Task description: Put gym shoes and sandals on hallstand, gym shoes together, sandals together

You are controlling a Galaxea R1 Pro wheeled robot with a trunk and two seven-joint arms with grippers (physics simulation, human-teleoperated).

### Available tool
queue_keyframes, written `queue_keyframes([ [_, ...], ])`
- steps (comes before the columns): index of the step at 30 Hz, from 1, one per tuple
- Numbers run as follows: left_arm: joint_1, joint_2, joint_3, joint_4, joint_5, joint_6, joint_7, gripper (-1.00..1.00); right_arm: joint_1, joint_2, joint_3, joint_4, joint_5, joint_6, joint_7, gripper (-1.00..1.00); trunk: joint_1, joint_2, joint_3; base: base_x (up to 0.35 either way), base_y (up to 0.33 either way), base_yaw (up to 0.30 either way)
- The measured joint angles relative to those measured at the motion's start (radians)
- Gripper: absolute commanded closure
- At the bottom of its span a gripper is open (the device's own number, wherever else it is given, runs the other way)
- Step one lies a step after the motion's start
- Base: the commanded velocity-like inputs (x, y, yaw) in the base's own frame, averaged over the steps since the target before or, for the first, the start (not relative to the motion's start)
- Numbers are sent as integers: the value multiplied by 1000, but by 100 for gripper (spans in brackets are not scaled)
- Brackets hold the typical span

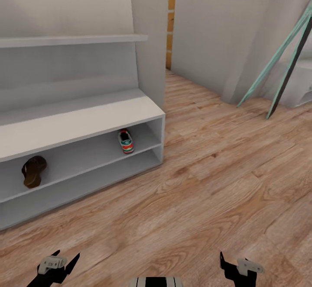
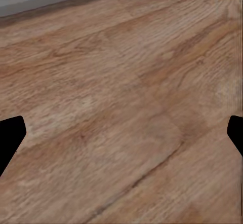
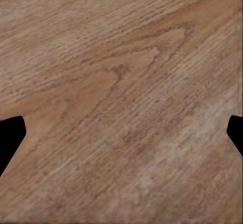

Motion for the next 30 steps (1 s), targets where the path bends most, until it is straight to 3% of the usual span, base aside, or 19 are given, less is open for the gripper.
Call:
queue_keyframes([
  [9,0,0,1,0,1,0,0,-100,1,0,0,0,-1,0,-1,-100,0,0,5,0,0,-292],
  [23,0,0,1,0,0,0,0,-100,1,0,0,0,-1,0,-2,-100,-6,3,66,0,0,-292],
  [30,0,0,1,0,0,0,1,-100,1,0,0,0,-1,0,-2,-100,-6,3,69,0,0,-293],
])
